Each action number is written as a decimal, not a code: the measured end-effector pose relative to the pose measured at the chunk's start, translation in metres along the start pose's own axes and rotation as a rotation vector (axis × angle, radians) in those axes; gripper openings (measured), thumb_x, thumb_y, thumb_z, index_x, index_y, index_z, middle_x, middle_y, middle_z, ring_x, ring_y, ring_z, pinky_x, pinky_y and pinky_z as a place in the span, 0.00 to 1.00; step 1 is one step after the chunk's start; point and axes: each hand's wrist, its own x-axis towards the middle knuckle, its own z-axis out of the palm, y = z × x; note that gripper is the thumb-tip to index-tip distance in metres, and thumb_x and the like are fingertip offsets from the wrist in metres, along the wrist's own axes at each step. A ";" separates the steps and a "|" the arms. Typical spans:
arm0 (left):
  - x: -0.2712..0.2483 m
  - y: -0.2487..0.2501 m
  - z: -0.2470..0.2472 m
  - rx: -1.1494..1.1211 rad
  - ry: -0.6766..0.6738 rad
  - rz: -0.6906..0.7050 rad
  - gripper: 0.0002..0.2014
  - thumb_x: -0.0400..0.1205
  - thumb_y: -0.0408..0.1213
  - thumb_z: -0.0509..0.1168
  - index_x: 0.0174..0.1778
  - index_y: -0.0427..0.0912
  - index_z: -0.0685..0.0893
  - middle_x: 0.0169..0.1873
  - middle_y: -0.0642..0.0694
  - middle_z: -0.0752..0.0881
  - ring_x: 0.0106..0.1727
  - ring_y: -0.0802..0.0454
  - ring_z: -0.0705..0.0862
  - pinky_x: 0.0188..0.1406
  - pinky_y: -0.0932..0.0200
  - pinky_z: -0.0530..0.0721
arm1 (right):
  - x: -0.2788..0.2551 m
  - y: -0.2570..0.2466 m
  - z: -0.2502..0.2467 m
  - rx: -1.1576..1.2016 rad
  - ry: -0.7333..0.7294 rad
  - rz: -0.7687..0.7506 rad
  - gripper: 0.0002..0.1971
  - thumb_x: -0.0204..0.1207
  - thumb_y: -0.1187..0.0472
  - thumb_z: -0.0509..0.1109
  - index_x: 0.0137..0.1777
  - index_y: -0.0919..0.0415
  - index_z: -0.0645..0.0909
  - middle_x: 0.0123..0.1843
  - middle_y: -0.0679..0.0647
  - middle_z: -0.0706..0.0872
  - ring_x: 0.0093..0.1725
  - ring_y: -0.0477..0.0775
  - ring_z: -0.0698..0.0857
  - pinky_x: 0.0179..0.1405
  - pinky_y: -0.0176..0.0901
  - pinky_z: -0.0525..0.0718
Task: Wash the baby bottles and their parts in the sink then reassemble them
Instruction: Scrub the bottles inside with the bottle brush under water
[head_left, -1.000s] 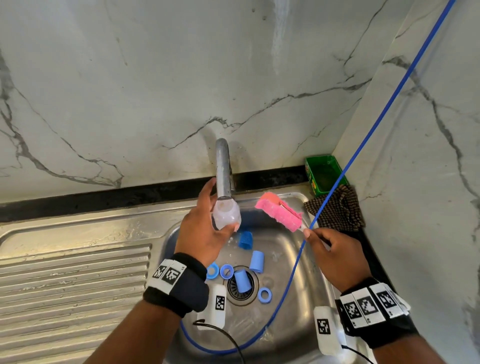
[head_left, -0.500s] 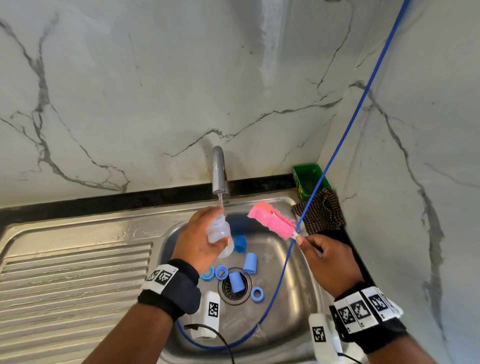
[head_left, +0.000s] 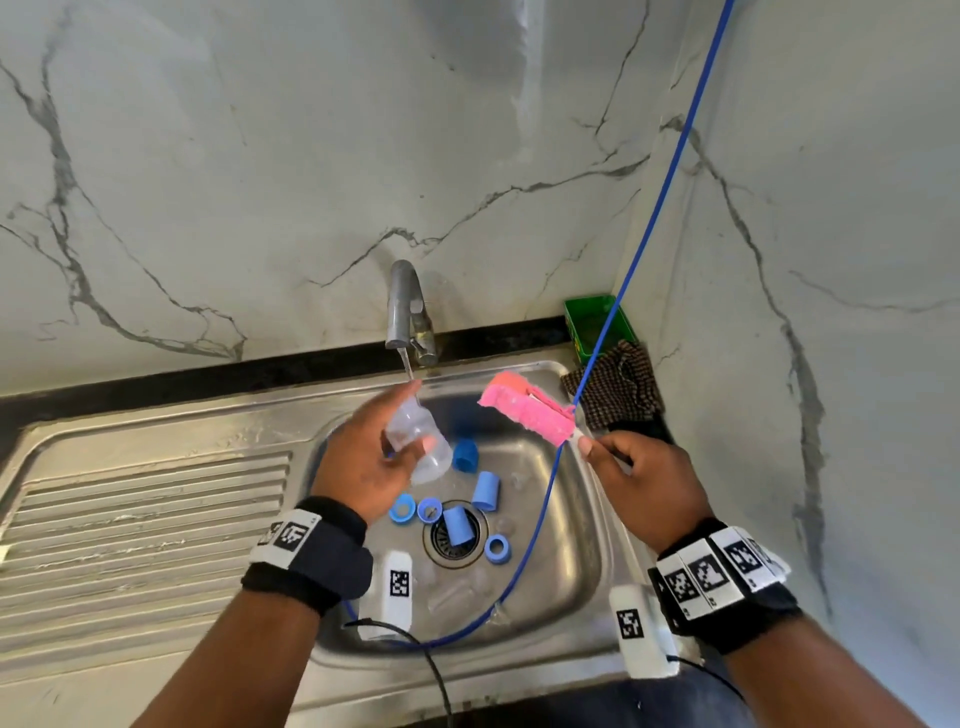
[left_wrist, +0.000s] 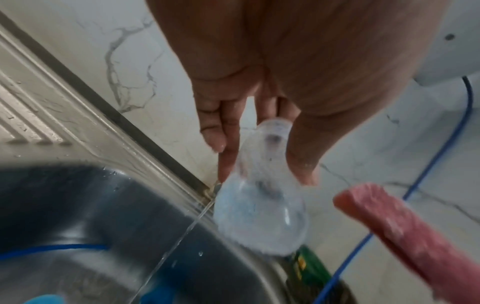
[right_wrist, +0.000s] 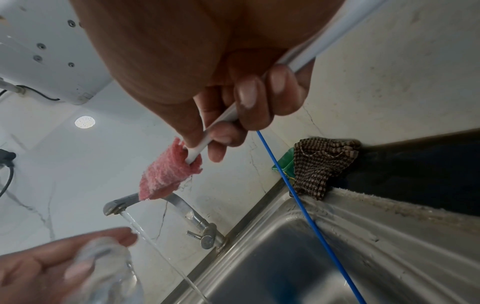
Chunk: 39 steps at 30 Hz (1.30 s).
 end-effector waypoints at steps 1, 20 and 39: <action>-0.001 0.002 0.000 -0.009 0.025 0.005 0.30 0.78 0.40 0.77 0.77 0.58 0.78 0.65 0.60 0.83 0.51 0.61 0.81 0.56 0.76 0.75 | 0.000 0.001 -0.001 0.005 -0.001 -0.009 0.15 0.81 0.43 0.70 0.41 0.52 0.88 0.32 0.43 0.86 0.36 0.45 0.82 0.39 0.41 0.75; -0.014 0.018 -0.005 0.088 -0.010 0.216 0.35 0.78 0.34 0.76 0.80 0.57 0.74 0.74 0.51 0.81 0.67 0.47 0.83 0.71 0.51 0.81 | -0.011 0.002 0.006 -0.002 -0.009 -0.051 0.16 0.81 0.42 0.69 0.41 0.53 0.87 0.31 0.43 0.84 0.35 0.41 0.82 0.38 0.42 0.76; -0.013 0.043 0.004 -0.070 0.185 0.321 0.33 0.81 0.28 0.69 0.82 0.51 0.71 0.78 0.55 0.74 0.77 0.57 0.73 0.77 0.61 0.71 | -0.018 0.001 -0.007 0.016 0.017 -0.033 0.15 0.81 0.44 0.70 0.40 0.52 0.88 0.28 0.39 0.83 0.34 0.39 0.81 0.36 0.38 0.77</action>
